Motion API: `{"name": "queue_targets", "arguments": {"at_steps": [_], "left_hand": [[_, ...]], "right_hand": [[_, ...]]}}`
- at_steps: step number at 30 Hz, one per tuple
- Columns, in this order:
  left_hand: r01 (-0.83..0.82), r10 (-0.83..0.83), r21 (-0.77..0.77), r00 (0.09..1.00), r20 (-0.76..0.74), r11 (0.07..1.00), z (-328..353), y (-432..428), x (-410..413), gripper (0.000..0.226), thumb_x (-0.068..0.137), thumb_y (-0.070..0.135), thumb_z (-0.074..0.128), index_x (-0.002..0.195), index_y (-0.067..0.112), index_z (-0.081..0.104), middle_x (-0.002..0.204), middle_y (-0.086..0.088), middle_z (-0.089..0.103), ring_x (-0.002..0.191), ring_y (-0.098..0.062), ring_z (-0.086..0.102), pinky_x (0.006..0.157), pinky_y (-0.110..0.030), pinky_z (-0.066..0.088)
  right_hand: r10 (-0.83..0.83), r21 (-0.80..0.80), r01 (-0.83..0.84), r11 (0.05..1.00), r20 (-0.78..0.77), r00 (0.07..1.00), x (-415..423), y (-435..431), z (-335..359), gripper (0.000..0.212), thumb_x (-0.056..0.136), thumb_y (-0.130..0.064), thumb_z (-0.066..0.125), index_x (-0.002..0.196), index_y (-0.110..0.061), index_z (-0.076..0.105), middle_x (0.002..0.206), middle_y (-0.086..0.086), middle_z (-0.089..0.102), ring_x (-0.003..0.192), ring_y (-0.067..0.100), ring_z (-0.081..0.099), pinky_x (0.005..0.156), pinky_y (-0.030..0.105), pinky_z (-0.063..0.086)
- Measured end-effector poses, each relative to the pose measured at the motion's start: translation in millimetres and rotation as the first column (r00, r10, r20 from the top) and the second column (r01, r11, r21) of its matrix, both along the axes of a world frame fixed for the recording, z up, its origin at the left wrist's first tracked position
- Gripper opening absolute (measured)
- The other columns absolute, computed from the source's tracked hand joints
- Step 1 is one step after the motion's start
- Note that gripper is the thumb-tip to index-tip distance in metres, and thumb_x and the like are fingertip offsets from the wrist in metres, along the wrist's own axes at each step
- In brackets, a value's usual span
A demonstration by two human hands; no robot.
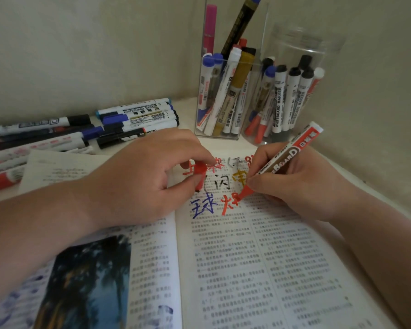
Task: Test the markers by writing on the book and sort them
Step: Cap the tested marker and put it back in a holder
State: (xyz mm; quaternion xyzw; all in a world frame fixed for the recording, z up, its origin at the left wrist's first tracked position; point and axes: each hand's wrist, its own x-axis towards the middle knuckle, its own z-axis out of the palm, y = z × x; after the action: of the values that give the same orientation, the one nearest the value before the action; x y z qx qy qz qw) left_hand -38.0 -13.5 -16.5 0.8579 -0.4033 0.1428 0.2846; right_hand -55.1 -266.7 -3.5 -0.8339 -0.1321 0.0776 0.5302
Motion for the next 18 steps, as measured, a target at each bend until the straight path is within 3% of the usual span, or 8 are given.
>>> {"name": "queue_targets", "arguments": {"at_steps": [5,9,13,18], "left_hand": [[-0.015,0.017,0.048,1.000,-0.026,0.999,-0.2,0.5,-1.5,0.027,0.088,0.033,0.065,0.114,0.029,0.069,0.104,0.020,0.062,0.100,0.000,0.058,0.088,-0.015,0.044],[-0.022,0.023,0.046,1.000,-0.021,0.999,-0.2,-1.1,-1.6,0.021,0.089,0.038,0.067,0.108,0.031,0.068,0.100,0.019,0.062,0.096,-0.002,0.058,0.084,-0.018,0.045],[-0.049,0.049,0.002,0.998,-0.040,0.999,0.3,-0.4,-3.3,0.020,0.083,0.055,0.059,0.094,0.038,0.055,0.093,0.018,0.061,0.089,-0.006,0.058,0.075,-0.028,0.049],[0.002,-0.002,-0.013,1.000,-0.007,1.000,1.7,-1.3,-2.6,0.025,0.087,0.041,0.064,0.074,0.028,0.047,0.090,0.010,0.063,0.087,-0.015,0.061,0.073,-0.037,0.049]], "right_hand": [[0.050,-0.044,-0.051,0.998,-0.014,0.999,-3.5,1.6,2.6,0.006,0.071,-0.018,0.071,0.072,-0.011,0.071,0.076,0.036,0.065,0.057,0.026,0.047,0.053,0.031,0.036],[0.038,-0.058,-0.037,0.998,0.012,0.999,-0.9,0.2,0.7,0.007,0.071,-0.017,0.070,0.071,-0.010,0.069,0.071,0.034,0.062,0.055,0.024,0.047,0.053,0.030,0.036],[0.081,-0.070,-0.082,0.994,-0.011,0.997,-1.6,-0.2,2.1,0.008,0.071,-0.018,0.072,0.071,-0.010,0.070,0.071,0.032,0.063,0.052,0.022,0.047,0.049,0.026,0.037],[0.034,-0.058,-0.033,0.998,0.026,0.999,0.7,-0.8,-0.1,0.008,0.068,-0.017,0.070,0.068,-0.009,0.066,0.071,0.035,0.060,0.055,0.025,0.047,0.054,0.032,0.037]]}}
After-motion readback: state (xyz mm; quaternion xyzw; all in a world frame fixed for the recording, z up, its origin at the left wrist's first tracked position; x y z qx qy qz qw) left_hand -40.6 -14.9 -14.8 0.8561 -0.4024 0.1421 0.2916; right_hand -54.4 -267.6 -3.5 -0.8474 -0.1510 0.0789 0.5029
